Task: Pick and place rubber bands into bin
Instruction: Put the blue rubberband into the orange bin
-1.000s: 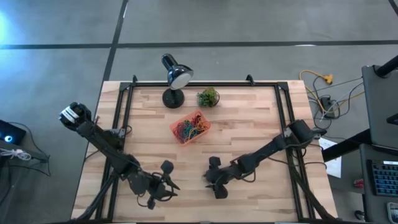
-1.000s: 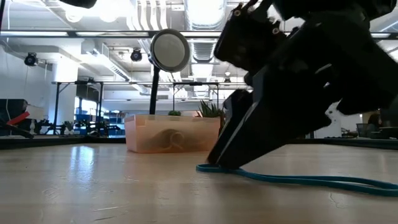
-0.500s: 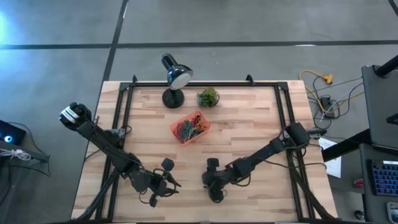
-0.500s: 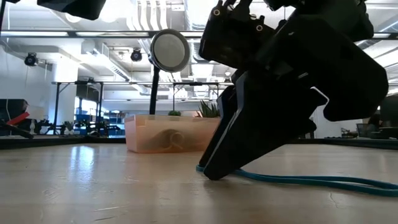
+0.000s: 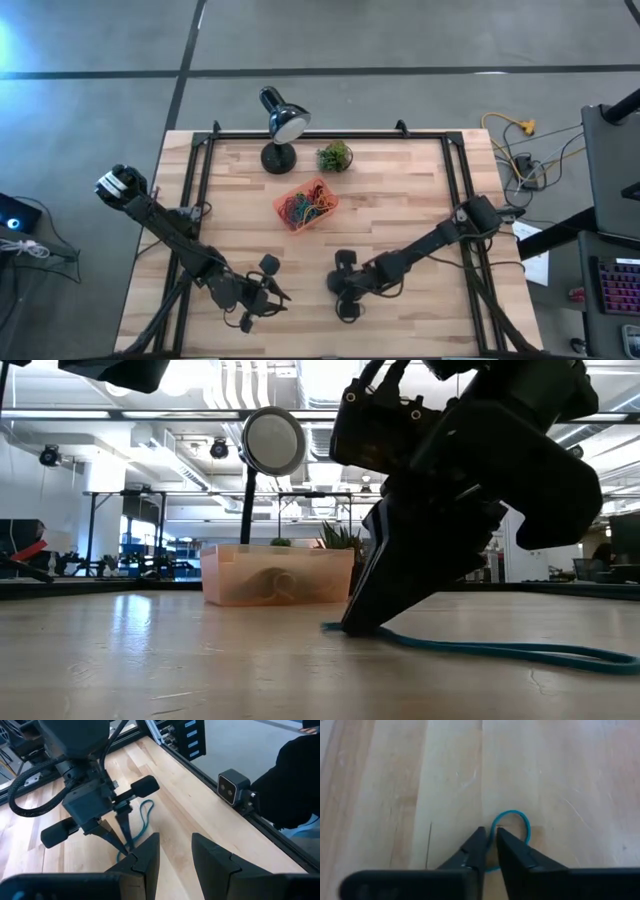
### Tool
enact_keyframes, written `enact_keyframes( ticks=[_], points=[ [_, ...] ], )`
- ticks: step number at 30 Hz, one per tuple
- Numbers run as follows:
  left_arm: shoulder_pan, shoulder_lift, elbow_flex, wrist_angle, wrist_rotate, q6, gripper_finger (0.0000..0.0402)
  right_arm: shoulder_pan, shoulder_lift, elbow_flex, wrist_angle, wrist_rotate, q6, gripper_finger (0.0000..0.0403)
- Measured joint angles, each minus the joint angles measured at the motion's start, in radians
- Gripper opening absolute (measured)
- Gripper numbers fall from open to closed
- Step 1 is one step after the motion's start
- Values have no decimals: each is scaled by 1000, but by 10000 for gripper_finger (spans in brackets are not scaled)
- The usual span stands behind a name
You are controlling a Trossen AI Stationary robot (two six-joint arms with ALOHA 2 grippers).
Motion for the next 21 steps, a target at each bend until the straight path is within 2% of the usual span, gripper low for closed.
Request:
enact_keyframes(
  ticks=[3,5,16,21],
  points=[
    [0,0,0,0,0,0,98,0,0,0,-7,-1,2,17],
    [0,0,0,0,0,0,98,4,0,0,-9,7,3,11],
    [0,0,0,0,0,-1,98,19,-71,9,-80,140,-68,8],
    [0,0,0,0,0,-1,98,14,-150,10,-141,263,-110,8]
  ],
)
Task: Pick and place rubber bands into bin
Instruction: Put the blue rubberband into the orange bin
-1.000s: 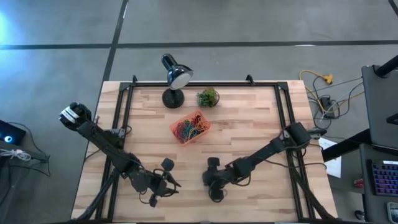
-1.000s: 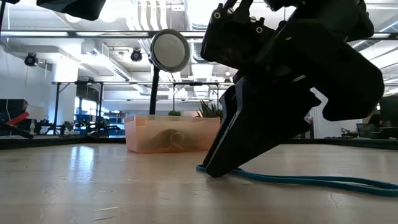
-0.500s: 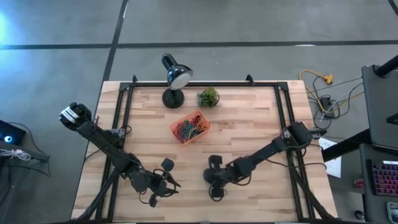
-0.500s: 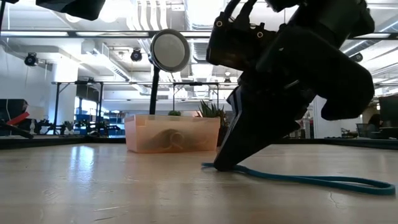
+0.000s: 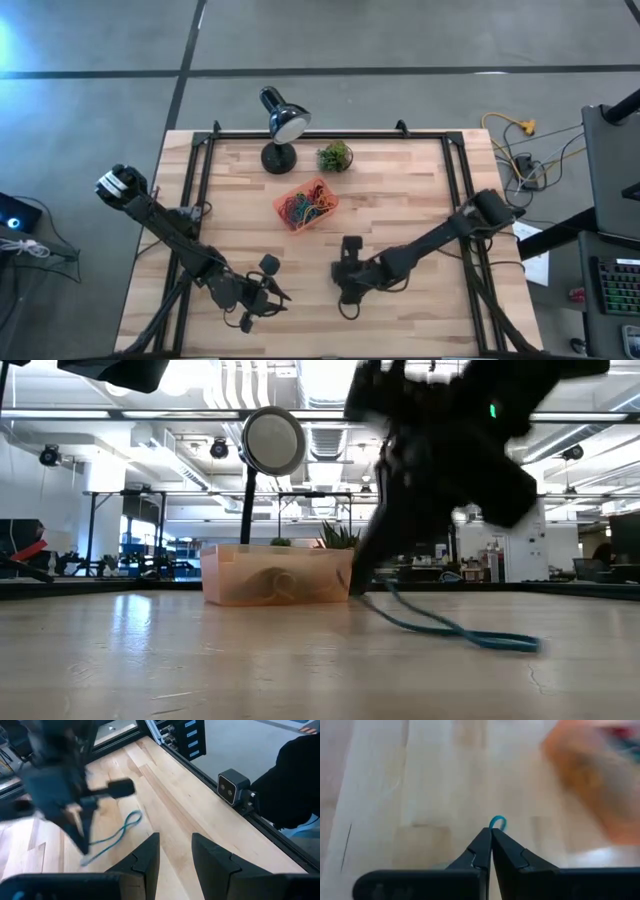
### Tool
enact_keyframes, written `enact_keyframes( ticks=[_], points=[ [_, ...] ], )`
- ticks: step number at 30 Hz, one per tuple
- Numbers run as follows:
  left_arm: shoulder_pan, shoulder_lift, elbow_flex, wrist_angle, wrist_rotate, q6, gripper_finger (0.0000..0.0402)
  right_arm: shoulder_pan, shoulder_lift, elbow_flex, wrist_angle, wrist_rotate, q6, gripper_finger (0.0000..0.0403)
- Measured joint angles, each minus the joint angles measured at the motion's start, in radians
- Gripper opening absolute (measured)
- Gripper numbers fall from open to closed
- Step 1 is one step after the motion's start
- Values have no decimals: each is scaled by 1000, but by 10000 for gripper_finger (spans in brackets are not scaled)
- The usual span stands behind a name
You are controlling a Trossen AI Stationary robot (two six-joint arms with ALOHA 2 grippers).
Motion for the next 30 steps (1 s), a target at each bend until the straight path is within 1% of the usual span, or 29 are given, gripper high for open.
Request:
enact_keyframes(
  ticks=[5,9,16,21,26,30],
  points=[
    [0,0,0,0,0,0,98,3,-72,1,-43,111,-33,8],
    [0,0,0,0,0,0,98,-5,-137,3,-28,205,-118,8],
    [0,0,0,1,0,0,98,-64,-231,4,10,299,-255,8],
    [0,0,0,-1,0,0,98,-135,-264,7,92,305,-399,8],
    [0,0,-1,0,0,0,98,-224,-273,37,167,293,-528,8],
    [0,0,-2,-1,0,0,98,-303,-273,52,214,204,-564,8]
  ],
)
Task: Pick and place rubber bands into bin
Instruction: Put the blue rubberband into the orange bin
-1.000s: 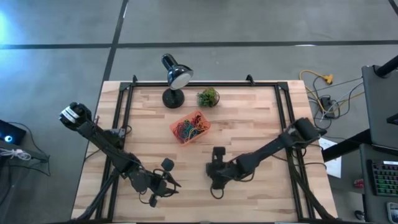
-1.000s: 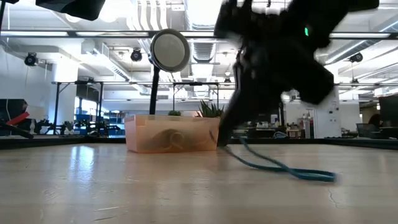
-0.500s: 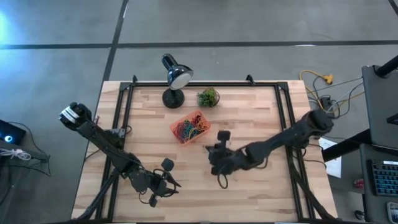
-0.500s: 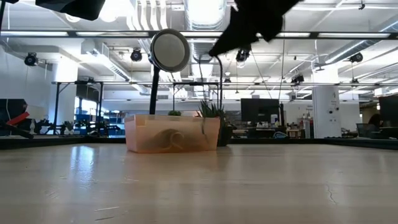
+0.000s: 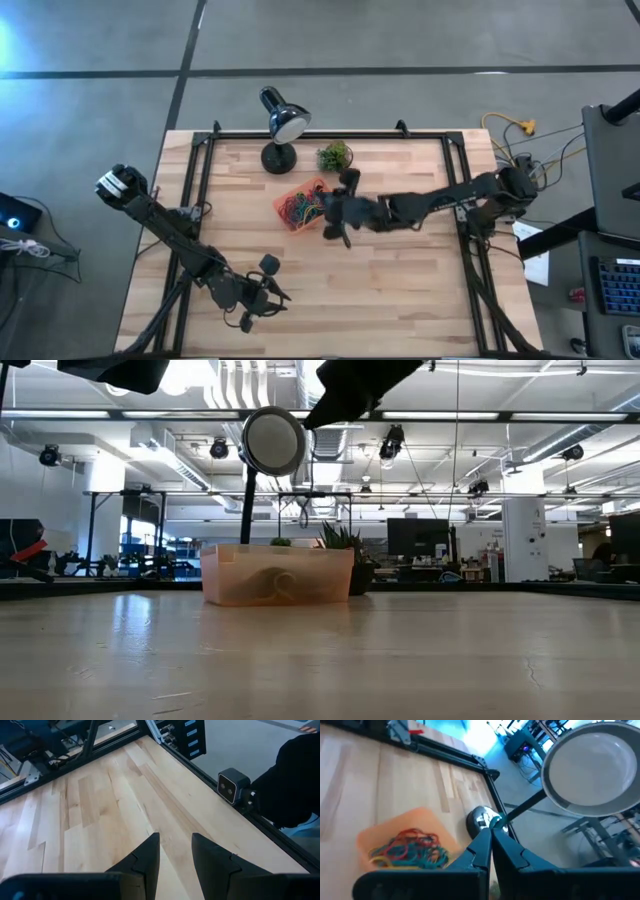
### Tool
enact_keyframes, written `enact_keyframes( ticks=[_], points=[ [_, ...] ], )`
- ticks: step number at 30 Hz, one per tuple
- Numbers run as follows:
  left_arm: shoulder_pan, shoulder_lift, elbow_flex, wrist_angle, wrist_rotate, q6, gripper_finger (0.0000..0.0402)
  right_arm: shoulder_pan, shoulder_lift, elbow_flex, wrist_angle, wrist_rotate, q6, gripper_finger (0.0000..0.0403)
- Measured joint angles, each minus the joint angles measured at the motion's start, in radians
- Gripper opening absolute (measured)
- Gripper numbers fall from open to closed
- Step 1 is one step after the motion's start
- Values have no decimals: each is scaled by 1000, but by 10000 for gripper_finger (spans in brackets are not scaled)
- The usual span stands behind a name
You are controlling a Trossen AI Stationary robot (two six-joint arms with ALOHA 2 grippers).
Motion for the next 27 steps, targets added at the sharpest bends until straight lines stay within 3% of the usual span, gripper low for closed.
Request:
enact_keyframes(
  ticks=[13,27],
  points=[
    [0,0,-4,-9,0,1,98,-202,67,-9,113,-345,71,9],
    [0,-1,-8,-10,0,1,98,-245,267,-5,118,-386,128,9]
  ],
)
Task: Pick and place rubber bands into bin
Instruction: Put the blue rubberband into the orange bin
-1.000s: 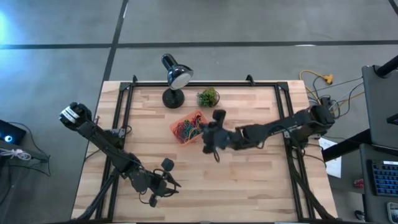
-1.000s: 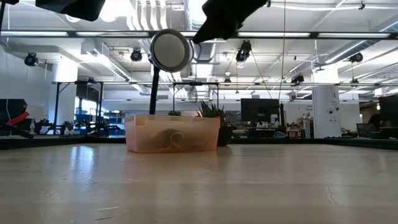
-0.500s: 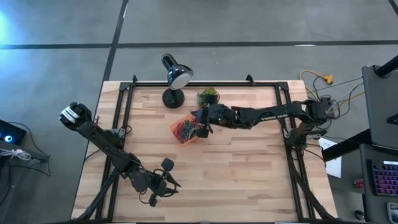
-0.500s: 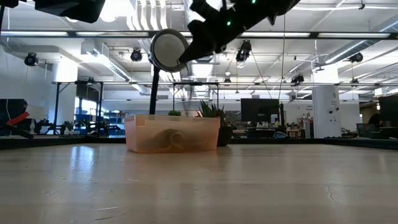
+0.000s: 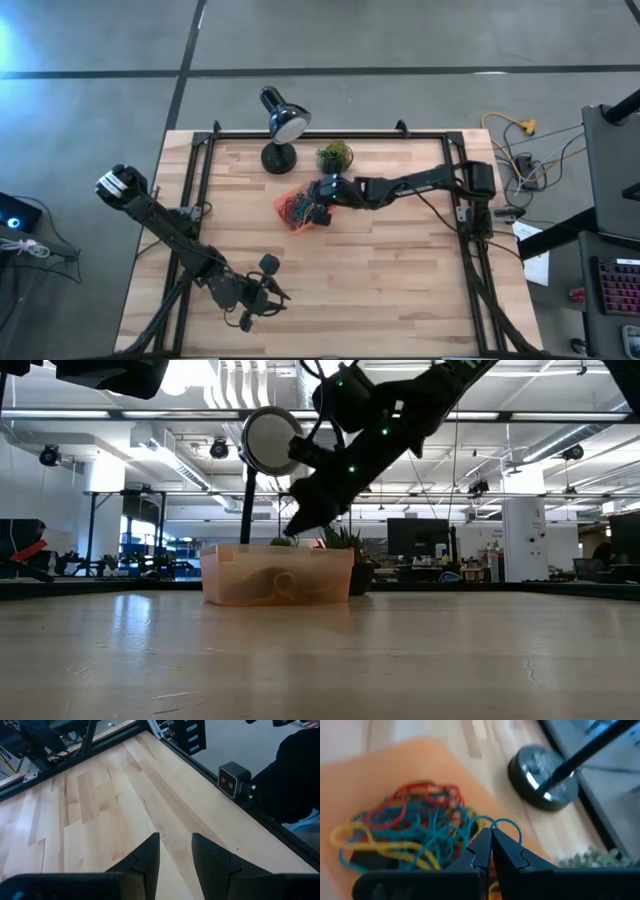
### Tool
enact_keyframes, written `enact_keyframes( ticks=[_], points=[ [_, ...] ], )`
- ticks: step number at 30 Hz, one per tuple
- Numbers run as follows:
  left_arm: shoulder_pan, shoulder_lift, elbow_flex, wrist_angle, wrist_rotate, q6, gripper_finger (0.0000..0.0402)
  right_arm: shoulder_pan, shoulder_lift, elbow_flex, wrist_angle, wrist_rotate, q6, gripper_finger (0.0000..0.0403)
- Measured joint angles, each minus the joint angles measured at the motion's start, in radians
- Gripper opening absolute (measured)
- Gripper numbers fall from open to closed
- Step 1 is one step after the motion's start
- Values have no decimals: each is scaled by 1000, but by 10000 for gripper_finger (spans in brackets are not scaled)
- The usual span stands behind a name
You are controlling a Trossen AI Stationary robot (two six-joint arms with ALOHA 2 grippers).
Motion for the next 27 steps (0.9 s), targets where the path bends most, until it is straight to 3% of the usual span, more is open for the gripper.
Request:
enact_keyframes(
  ticks=[11,21,27],
  points=[
    [0,0,-1,-8,-4,0,98,2,-5,3,-220,0,115,9],
    [0,0,-2,-8,-9,0,98,20,-7,15,-361,-68,200,9],
    [0,0,-2,-7,-9,0,98,59,-7,76,-545,-74,216,9]
  ],
)
